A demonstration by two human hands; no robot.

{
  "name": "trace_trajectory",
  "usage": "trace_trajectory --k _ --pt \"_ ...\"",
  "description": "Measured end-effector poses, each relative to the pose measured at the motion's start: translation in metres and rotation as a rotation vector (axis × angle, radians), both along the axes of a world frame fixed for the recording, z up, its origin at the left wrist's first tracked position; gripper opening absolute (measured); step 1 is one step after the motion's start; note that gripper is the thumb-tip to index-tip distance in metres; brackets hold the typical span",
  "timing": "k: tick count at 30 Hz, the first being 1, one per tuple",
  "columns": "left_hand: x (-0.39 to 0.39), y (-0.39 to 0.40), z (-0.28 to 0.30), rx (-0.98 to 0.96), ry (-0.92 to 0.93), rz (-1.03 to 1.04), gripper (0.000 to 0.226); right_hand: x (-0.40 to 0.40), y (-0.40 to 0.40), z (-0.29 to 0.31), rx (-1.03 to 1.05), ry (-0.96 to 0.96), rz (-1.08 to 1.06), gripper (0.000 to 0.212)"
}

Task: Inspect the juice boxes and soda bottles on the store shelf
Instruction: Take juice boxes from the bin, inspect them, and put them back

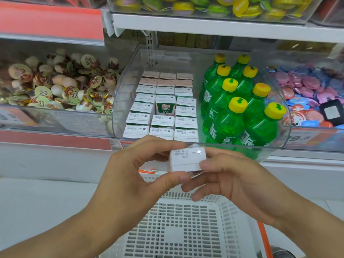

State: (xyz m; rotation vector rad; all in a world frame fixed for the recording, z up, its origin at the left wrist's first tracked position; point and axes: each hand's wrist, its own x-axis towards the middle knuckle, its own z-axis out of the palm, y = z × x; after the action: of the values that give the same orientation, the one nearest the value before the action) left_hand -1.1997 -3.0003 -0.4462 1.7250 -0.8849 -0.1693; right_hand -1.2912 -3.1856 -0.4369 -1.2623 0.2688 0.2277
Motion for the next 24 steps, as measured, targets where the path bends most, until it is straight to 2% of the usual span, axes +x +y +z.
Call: trace_trajectory --k 5,6,8,9,10,12,15,20,24 --pt "0.001 0.0 0.0 -0.015 0.116 -0.029 0.046 0.001 0.006 -0.001 -0.226 0.072 -0.064 0.036" --pt "0.001 0.0 0.001 -0.025 0.128 -0.045 0.045 0.001 0.007 0.0 -0.304 0.081 -0.057 0.042" --pt "-0.001 0.0 0.001 -0.033 0.137 -0.046 0.041 -0.001 0.009 0.004 -0.478 0.074 0.02 0.078" --pt "-0.002 0.0 0.001 -0.021 0.141 -0.033 0.04 -0.002 0.011 0.006 -0.547 0.068 0.063 0.088" --pt "-0.002 0.0 0.002 0.003 0.14 -0.023 0.039 -0.004 0.013 0.007 -0.582 0.063 0.091 0.087" --pt "-0.002 -0.001 0.001 0.025 0.211 -0.075 0.038 -0.006 0.017 0.006 -0.574 0.061 0.138 0.082" --pt "-0.002 -0.004 0.002 -0.028 0.461 -0.223 0.033 -0.008 0.019 -0.002 -0.495 0.027 0.156 0.079" --pt "0.004 -0.005 0.002 -0.077 0.492 -0.026 0.036 -0.007 0.015 -0.008 -0.369 -0.02 0.05 0.056" --pt "0.005 -0.006 0.001 -0.126 0.554 0.026 0.033 -0.003 0.013 -0.006 -0.327 -0.016 0.072 0.042"
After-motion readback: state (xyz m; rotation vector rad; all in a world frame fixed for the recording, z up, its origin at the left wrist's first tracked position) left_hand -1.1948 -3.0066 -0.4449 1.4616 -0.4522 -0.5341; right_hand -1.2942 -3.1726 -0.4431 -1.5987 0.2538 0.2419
